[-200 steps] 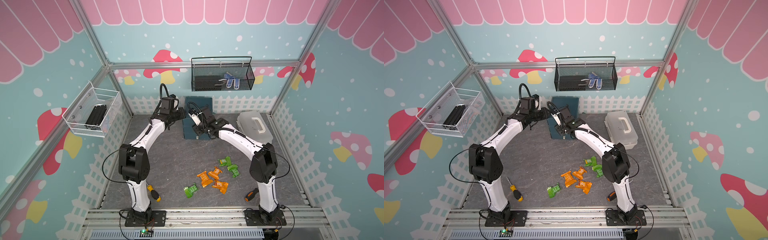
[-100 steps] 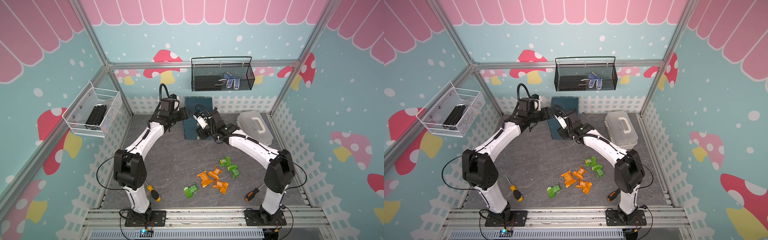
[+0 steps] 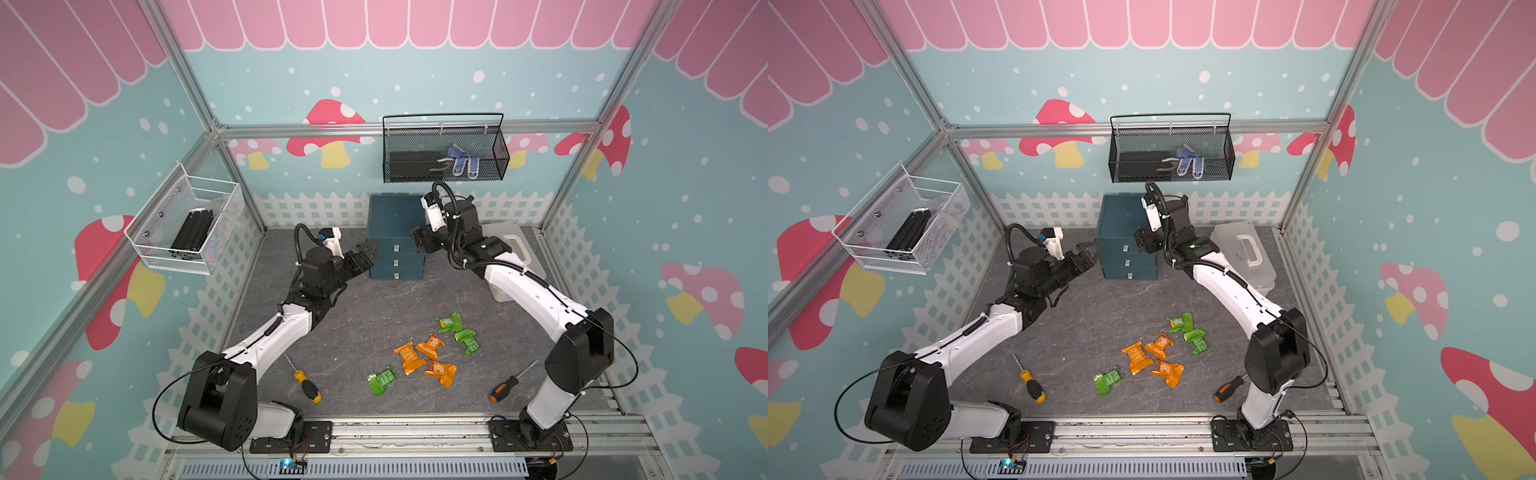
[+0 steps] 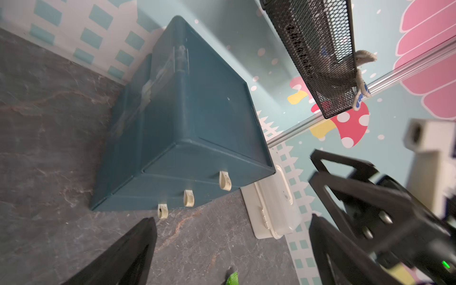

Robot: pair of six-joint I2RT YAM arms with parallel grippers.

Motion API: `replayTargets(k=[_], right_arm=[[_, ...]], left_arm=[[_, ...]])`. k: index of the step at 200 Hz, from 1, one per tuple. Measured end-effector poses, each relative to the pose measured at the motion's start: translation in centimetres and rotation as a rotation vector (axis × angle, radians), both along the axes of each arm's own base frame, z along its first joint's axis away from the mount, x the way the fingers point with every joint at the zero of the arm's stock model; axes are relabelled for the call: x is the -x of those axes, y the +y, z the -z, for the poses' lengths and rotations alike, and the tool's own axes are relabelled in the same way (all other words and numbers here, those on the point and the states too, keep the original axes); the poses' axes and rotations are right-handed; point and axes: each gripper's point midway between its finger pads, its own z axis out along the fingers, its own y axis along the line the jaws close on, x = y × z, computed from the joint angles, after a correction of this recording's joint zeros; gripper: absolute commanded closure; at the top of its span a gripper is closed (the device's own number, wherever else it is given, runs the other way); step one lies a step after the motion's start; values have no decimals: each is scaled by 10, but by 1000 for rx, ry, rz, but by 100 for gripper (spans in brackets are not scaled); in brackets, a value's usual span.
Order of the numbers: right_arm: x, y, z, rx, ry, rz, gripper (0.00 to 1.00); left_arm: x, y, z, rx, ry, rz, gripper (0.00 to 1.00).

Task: Place the cookies into the drawer by color
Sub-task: Open the drawer in the storage box.

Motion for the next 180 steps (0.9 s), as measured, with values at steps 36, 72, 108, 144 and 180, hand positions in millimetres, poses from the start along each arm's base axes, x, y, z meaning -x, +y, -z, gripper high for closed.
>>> replayTargets(k=[36,72,108,144,180], right_arm=[[-52,-4,28,-44,80,36,21],[-62,11,55,-45,134,11,25],[-62,10,54,-31,128,12,27],[-62,10,55,-14,115,3,27],[-62,10,55,-5,99,-5,27]], left_arm=[[13,-5,46,94,69,-42,7],[-3,-8,81,157,108,-102,16],[-14,-30,115,171,134,-110,24],[-27,-51,116,210,92,-110,33],[-41,-57,122,246,48,-139,40]])
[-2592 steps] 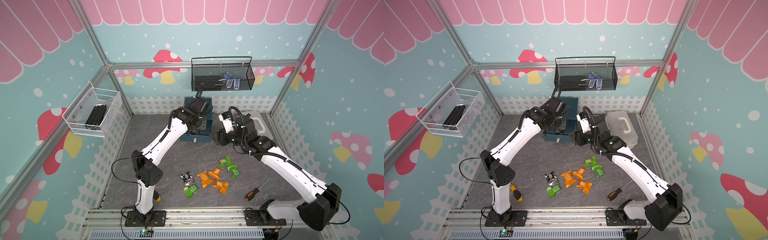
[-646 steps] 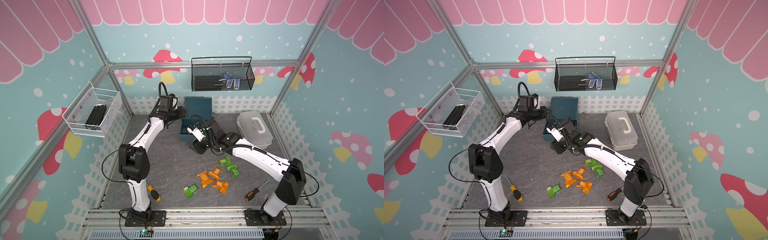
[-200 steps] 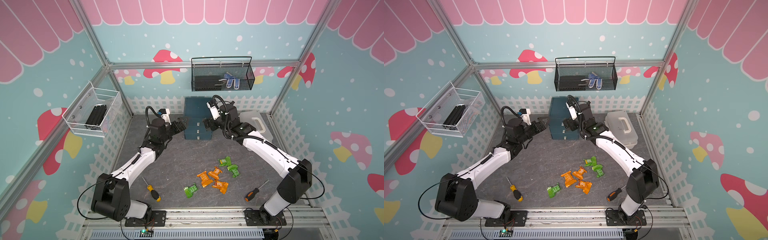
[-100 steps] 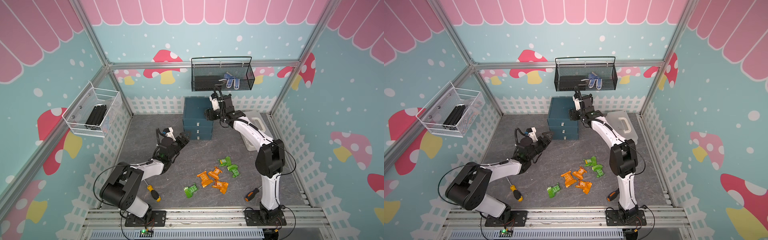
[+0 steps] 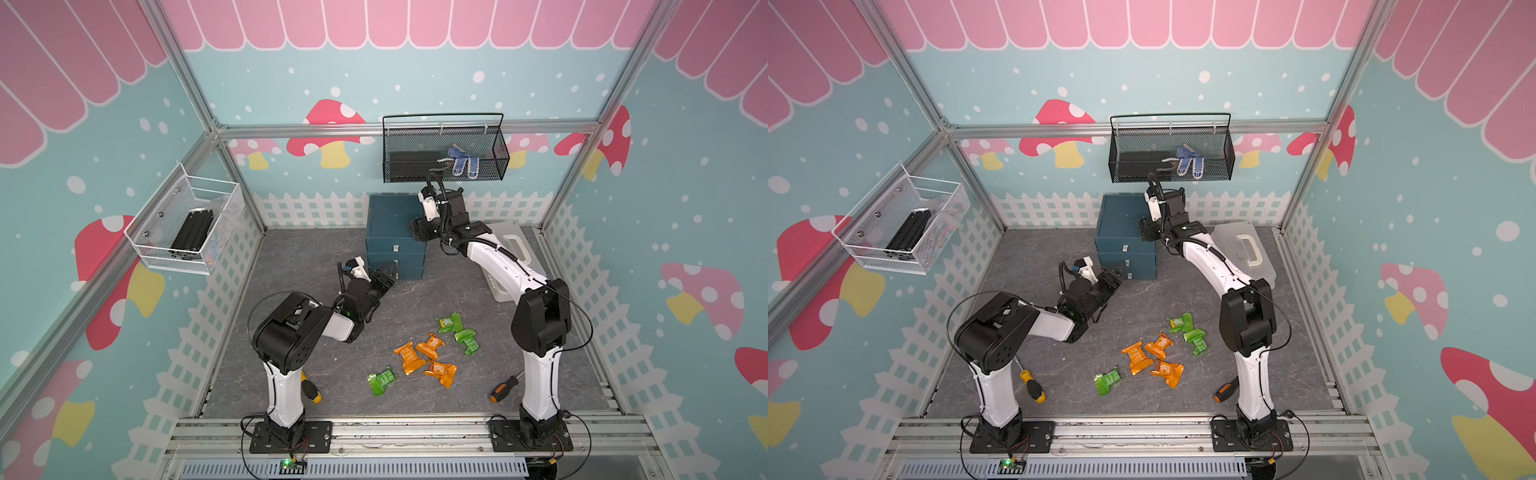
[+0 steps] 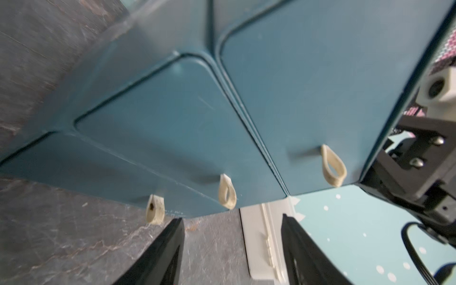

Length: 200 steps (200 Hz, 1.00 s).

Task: Place the cookies into the drawer by color
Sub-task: Open the drawer in the storage box.

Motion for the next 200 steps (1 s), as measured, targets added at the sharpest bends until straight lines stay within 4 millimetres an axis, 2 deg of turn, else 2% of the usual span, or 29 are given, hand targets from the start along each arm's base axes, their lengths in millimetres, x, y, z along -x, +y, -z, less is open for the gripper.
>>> replayTargets(k=[33,53,94,123,132,143,149,174,200], right_arm=[[0,0,-1,3,-12,-8,27],[0,0,0,4,-16,-10,27],[0,1,-1,5,-21,-13,27],[0,1,-1,7,-23,-14,27],[0,1,-1,7,-23,-15,27],[0,1,-1,7,-23,-15,26],[0,1,-1,7,-24,-17,26],[1,1,-1,7,-23,-21,26],[1,2,-1,7,-24,-22,26]], left_arm=[[-10,-4,3,9,-13,-15,49],[-17,-7,-3,21,-43,-19,66],[-22,-8,-9,19,-75,-30,63],[-26,-11,-5,22,-74,-28,64],[-27,-11,-3,20,-71,-28,67],[-28,-11,-1,24,-67,-29,79],[-28,-11,-1,22,-67,-30,81],[-30,-9,1,24,-64,-32,73],[-31,-11,1,33,-61,-26,72]])
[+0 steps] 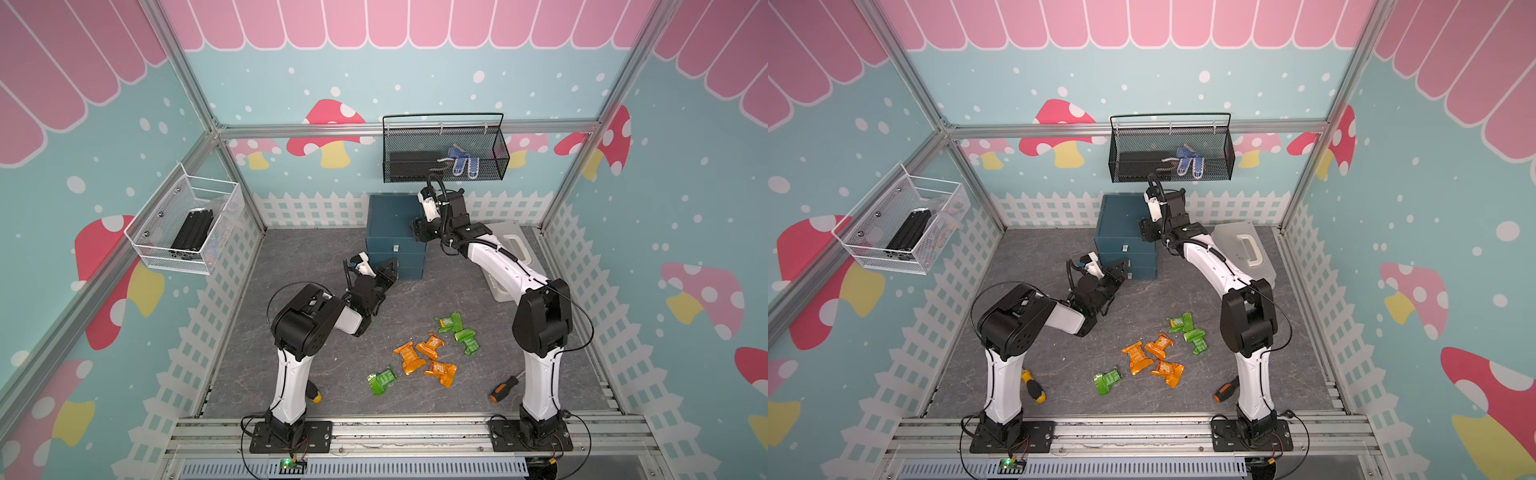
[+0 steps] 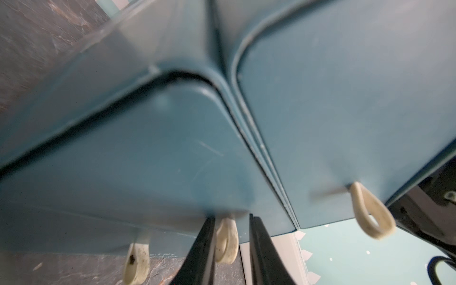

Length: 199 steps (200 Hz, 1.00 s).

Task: Place the cookies into the drawer by color
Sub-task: Open the drawer in the storage box.

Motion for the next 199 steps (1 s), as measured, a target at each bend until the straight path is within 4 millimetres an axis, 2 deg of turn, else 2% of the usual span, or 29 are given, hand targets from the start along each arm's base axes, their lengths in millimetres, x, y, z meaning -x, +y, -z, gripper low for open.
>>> replayTargets(k=[15,49,64,75,104,139,147,157,165,174,199], right_arm=[[0,0,0,0,-1,0,26],[-1,-1,0,0,-2,2,26],[-1,-1,0,-1,-4,2,26],[-1,0,0,-1,-4,2,26],[-1,0,0,-1,-4,2,26],[-1,0,0,-1,-4,2,26],[-1,0,0,-1,-4,2,26],[-1,0,0,-1,-4,2,26],[-1,0,0,-1,-4,2,26],[-1,0,0,-1,-4,2,26],[-1,0,0,-2,-4,2,26]], left_arm=[[-1,-2,1,4,1,8,69],[-1,-4,1,7,1,15,69],[-1,-4,1,4,-2,14,57],[-1,-4,1,9,1,16,56],[-1,-5,2,7,2,19,62],[-2,-3,2,0,0,12,74],[-2,-2,2,-2,-1,12,79],[-2,-1,2,-2,-2,10,92],[-3,-1,2,-1,-1,8,97],[-2,-1,2,-6,-4,11,100],[-2,-1,2,-14,-7,11,100]])
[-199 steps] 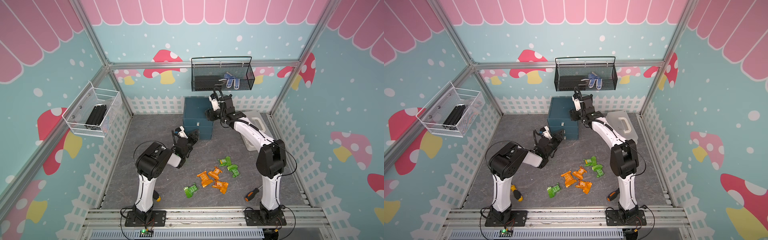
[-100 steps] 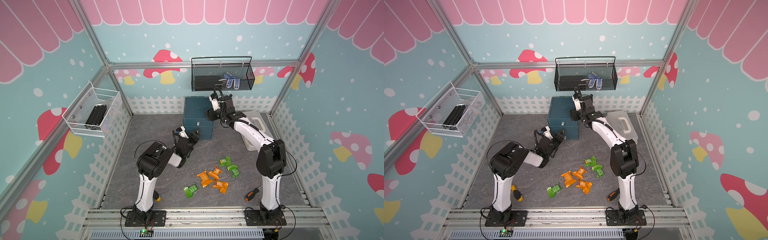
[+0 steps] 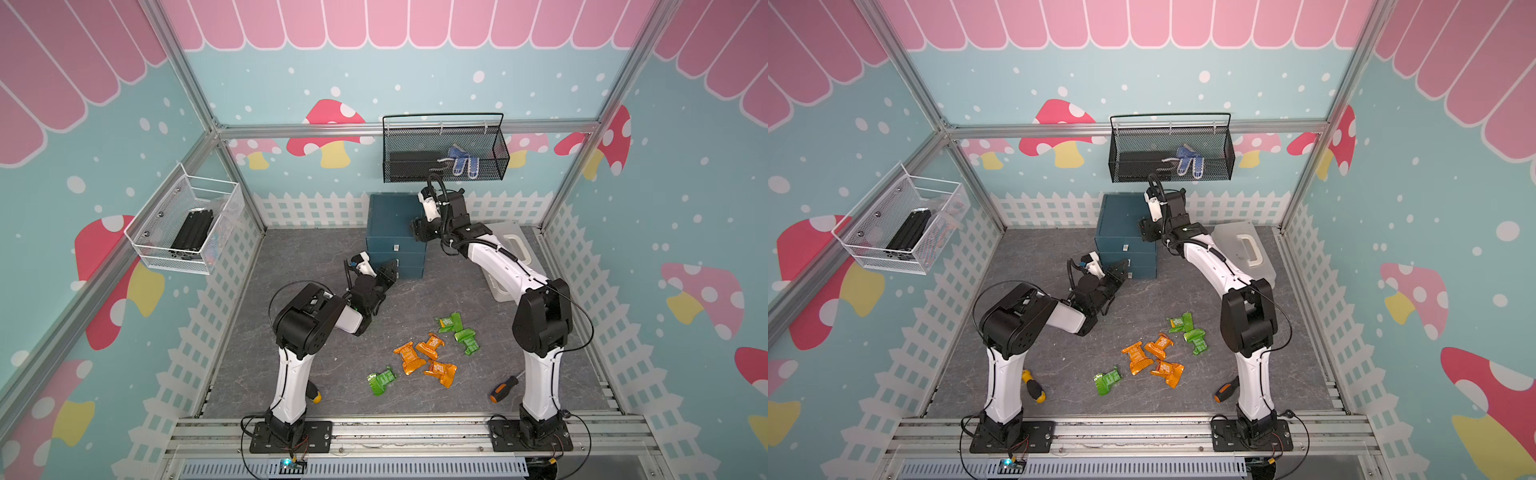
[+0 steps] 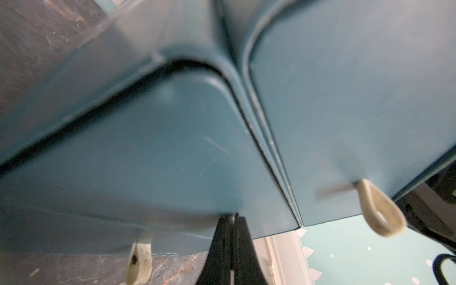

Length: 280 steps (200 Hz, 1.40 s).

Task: Place the cookies into the drawer by color
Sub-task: Open the drawer in the storage box.

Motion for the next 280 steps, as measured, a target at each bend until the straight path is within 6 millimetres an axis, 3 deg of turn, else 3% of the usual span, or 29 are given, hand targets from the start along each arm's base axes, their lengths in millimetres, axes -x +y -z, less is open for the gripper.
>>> replayTargets(k=[32,130,175,205,280], right_arm=[[0,0,0,-1,1,-2,26],[3,2,1,-11,20,-3,26],[3,2,1,-19,25,-3,26],[3,2,1,-20,27,-2,26],[4,2,1,-20,32,-2,26]], left_arm=[[11,2,1,-14,4,7,100],[97,11,8,-37,49,77,100],[125,10,-3,-54,39,99,100],[132,4,-12,-47,22,117,100],[135,8,14,-91,80,111,99]])
